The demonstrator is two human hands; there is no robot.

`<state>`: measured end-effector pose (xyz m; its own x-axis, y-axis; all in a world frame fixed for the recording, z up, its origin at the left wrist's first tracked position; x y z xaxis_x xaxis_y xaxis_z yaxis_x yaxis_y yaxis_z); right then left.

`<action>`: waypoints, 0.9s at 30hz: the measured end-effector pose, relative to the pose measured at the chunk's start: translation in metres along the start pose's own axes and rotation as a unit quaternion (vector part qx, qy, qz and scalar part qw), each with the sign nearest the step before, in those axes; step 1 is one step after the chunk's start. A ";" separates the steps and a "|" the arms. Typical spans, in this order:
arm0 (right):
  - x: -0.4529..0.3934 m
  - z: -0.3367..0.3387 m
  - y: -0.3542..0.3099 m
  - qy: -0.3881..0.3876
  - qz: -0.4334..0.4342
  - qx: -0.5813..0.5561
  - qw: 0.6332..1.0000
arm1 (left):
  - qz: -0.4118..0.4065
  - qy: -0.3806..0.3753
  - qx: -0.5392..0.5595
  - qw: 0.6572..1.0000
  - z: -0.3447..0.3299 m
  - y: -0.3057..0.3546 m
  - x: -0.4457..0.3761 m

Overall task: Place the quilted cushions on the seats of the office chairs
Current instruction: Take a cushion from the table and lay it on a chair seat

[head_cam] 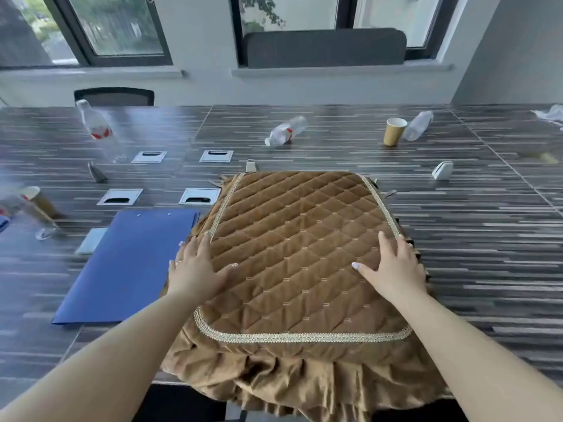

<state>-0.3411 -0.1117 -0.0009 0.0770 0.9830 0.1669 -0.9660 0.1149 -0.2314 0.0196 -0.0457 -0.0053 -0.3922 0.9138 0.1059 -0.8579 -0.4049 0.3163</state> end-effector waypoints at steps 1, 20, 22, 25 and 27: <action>-0.005 -0.003 0.002 -0.008 -0.011 -0.009 1.000 | 0.019 -0.003 0.012 1.000 -0.003 -0.005 -0.005; 0.001 0.020 -0.001 0.133 -0.160 -0.184 0.961 | 0.190 0.050 0.305 0.932 0.022 -0.046 0.008; 0.014 0.029 -0.009 0.135 -0.157 -0.198 0.958 | 0.191 0.063 0.320 0.926 0.032 -0.057 0.024; 0.042 0.046 -0.032 0.132 -0.134 -0.206 0.960 | 0.189 0.093 0.346 0.914 0.060 -0.080 0.056; 0.067 0.057 -0.055 0.132 -0.113 -0.208 0.963 | 0.187 0.121 0.350 0.910 0.086 -0.100 0.082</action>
<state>-0.2972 -0.0600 0.0778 0.3858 0.9223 0.0211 -0.7392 0.3227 -0.5911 0.1019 0.0728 0.0531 -0.7484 0.6471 0.1452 -0.2613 -0.4890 0.8322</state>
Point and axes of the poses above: each hand's wrist, its own x-axis away from the middle knuckle, its own z-axis out of the back of the hand, y = z × x, the point moved 5 cm from there along -x, towards the middle knuckle
